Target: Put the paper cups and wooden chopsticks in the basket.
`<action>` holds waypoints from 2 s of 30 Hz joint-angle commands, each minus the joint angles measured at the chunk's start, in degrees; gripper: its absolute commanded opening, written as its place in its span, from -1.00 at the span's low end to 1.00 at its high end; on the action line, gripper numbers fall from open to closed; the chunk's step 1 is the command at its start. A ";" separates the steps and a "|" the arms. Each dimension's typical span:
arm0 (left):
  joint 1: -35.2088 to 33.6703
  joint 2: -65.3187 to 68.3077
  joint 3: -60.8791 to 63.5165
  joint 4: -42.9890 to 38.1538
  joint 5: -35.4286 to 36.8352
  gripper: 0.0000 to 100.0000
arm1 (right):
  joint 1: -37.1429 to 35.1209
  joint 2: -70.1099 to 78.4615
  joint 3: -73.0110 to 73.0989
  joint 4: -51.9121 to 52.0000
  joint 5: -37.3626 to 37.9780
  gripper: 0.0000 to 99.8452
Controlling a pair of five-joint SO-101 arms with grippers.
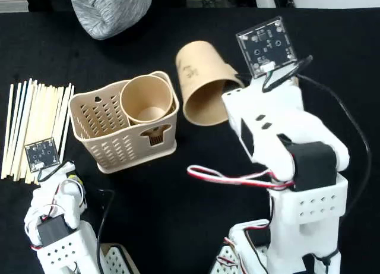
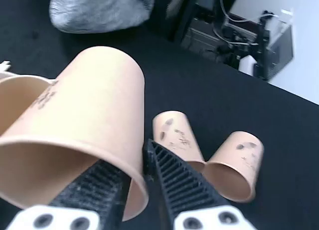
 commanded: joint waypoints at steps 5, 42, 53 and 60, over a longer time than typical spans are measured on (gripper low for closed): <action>0.40 -0.26 -0.22 -1.41 -0.35 -0.77 | -14.77 3.91 -9.71 4.66 -3.34 -0.98; 0.40 -0.26 -0.22 -1.41 -0.35 -0.76 | -16.26 31.25 -32.84 21.80 -6.51 -0.96; 0.40 -0.26 0.13 -2.73 -0.35 -0.77 | -16.53 31.34 -36.09 18.11 -6.51 -0.52; 0.40 -0.26 0.40 -2.99 -0.35 -0.77 | -16.26 30.81 -43.03 18.55 -6.33 -0.63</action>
